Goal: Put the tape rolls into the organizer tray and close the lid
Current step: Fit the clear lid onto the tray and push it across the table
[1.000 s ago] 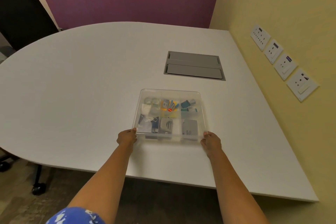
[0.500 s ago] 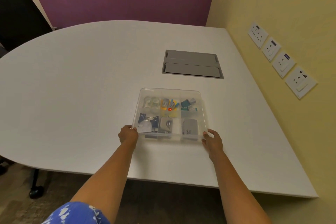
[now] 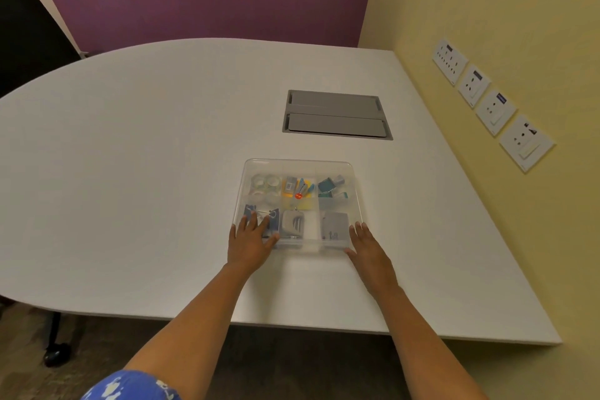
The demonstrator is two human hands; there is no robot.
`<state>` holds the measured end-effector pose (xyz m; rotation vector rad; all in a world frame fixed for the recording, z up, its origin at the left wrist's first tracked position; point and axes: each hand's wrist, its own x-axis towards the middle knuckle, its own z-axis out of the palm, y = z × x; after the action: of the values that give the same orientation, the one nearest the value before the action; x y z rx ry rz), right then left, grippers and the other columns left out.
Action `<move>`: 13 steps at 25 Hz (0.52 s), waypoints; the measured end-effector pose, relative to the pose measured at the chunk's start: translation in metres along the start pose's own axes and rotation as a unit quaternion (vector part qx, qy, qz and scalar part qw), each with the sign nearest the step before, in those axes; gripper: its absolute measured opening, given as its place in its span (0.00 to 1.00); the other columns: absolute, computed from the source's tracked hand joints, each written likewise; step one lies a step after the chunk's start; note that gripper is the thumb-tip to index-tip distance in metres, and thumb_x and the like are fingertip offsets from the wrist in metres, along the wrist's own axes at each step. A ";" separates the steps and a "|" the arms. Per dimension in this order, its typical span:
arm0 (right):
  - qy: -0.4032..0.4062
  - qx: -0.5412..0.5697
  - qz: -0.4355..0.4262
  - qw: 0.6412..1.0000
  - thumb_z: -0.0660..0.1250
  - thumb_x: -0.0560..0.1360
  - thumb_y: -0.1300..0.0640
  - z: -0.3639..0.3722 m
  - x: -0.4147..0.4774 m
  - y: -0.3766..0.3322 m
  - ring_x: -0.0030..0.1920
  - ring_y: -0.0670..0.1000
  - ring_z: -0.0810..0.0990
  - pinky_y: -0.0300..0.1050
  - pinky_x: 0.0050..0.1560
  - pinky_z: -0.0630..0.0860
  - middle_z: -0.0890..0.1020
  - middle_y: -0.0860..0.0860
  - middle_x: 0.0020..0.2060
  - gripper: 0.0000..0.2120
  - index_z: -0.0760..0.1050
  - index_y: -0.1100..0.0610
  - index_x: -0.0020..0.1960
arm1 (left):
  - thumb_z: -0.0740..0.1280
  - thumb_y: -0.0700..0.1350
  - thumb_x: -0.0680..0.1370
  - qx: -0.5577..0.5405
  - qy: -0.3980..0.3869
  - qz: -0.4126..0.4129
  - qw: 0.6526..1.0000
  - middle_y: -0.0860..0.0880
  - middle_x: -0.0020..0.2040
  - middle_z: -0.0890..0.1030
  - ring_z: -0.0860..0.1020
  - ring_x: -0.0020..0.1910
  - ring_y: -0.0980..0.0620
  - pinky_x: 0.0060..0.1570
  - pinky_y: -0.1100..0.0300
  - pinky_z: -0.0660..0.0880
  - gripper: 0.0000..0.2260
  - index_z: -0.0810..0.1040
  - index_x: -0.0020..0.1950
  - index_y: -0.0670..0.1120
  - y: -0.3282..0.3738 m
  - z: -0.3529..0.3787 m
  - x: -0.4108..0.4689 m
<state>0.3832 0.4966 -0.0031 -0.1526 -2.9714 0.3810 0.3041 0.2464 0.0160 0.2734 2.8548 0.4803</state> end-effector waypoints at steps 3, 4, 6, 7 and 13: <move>-0.009 -0.048 -0.005 0.999 0.82 0.57 0.61 0.006 -0.001 0.002 0.55 0.58 0.84 0.45 0.44 0.83 0.84 0.61 0.54 0.30 0.79 0.65 0.58 | 0.52 0.60 0.79 0.008 0.000 0.001 1.000 0.47 0.79 0.49 0.47 0.78 0.45 0.76 0.47 0.44 0.27 0.52 0.76 0.52 -0.001 0.001 -0.002; 0.002 -0.063 -0.011 0.998 0.83 0.56 0.62 0.006 -0.002 0.001 0.53 0.58 0.84 0.45 0.42 0.83 0.85 0.61 0.52 0.31 0.80 0.65 0.57 | 0.52 0.61 0.79 0.007 0.004 0.001 1.000 0.47 0.79 0.49 0.47 0.78 0.45 0.76 0.47 0.44 0.28 0.52 0.76 0.53 0.000 0.002 -0.002; 0.019 -0.091 -0.027 0.995 0.83 0.54 0.65 0.005 -0.004 -0.002 0.53 0.59 0.85 0.46 0.43 0.83 0.85 0.62 0.52 0.32 0.80 0.65 0.57 | 0.52 0.61 0.79 -0.006 0.014 0.000 1.000 0.48 0.79 0.50 0.47 0.78 0.46 0.76 0.47 0.44 0.27 0.53 0.76 0.53 -0.001 0.003 -0.003; 0.023 -0.100 -0.029 0.994 0.83 0.53 0.67 0.006 -0.005 -0.002 0.53 0.59 0.84 0.46 0.43 0.83 0.85 0.62 0.52 0.33 0.80 0.65 0.57 | 0.53 0.61 0.79 -0.013 0.018 0.000 1.000 0.48 0.79 0.50 0.47 0.78 0.46 0.76 0.47 0.44 0.27 0.54 0.76 0.53 -0.001 0.005 -0.003; 0.011 -0.080 0.008 0.997 0.81 0.53 0.72 0.007 -0.012 -0.011 0.56 0.59 0.83 0.47 0.45 0.83 0.83 0.61 0.56 0.36 0.77 0.65 0.61 | 0.47 0.65 0.76 -0.007 0.019 -0.001 1.000 0.49 0.79 0.48 0.45 0.78 0.48 0.76 0.48 0.41 0.32 0.50 0.76 0.54 -0.003 0.009 -0.005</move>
<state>0.3926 0.4825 -0.0088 -0.1954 -2.9795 0.1423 0.3103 0.2451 0.0079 0.2619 2.8870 0.5093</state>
